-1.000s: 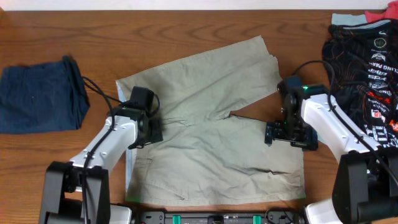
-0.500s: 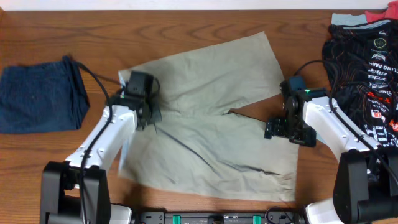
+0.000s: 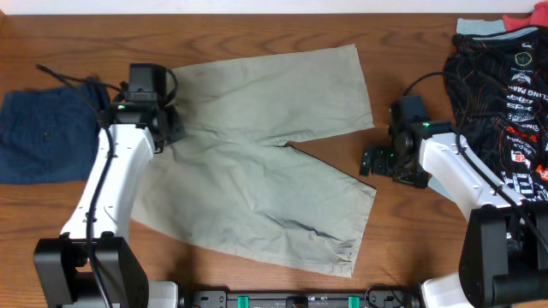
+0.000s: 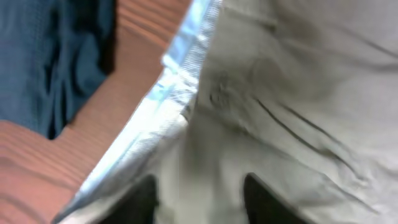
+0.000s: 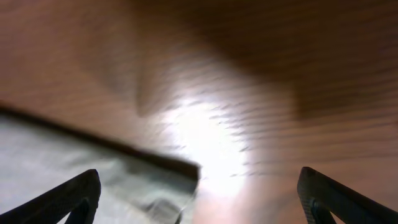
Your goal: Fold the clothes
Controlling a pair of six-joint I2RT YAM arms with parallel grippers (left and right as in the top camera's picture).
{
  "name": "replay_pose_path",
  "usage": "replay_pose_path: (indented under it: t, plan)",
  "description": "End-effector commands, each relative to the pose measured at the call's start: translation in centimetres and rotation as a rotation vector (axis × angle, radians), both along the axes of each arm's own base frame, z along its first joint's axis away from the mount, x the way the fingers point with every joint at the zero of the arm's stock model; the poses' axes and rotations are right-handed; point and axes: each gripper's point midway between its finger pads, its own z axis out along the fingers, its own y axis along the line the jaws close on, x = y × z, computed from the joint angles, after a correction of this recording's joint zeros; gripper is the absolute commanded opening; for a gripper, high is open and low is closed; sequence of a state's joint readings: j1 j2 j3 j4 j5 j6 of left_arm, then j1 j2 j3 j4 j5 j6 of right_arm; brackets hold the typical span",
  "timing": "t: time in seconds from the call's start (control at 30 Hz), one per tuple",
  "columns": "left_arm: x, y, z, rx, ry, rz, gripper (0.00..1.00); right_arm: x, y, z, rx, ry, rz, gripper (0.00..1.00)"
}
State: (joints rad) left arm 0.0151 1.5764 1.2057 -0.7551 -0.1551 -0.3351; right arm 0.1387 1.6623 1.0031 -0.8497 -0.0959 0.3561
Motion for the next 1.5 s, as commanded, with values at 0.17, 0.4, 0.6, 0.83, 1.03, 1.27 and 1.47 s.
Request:
replay_pose_path:
  t: [0.17,0.4,0.6,0.83,1.03,1.27,1.47]
  plan:
    - [-2.7,1.7,-0.8,-0.008,0.094,0.093,0.56,-3.6,2.4,0.5,0.162,0.133,0.124,0.99]
    - [-6.5,0.0,-1.8,-0.096,0.251,0.102,0.57,-4.3,3.5,-0.4,0.234,0.136,0.122,0.81]
    - [-8.2,-0.2,-1.9,-0.105,0.321,0.117,0.62,-4.4,5.3,-2.3,0.321,0.072,0.155,0.74]
    - [-8.4,-0.6,-1.9,-0.131,0.329,0.112,0.62,-2.4,5.0,-3.2,0.271,-0.026,0.152,0.33]
    - [-9.3,-1.4,-2.0,-0.172,0.369,0.108,0.63,2.5,0.2,-2.8,0.082,-0.174,-0.046,0.01]
    - [-9.9,-2.3,-2.0,-0.220,0.395,0.103,0.68,10.1,-5.3,3.5,0.069,-0.383,-0.197,0.01]
    - [-10.4,-4.7,-2.0,-0.362,0.417,0.085,0.74,9.0,-6.3,4.1,0.052,-0.322,-0.188,0.99]
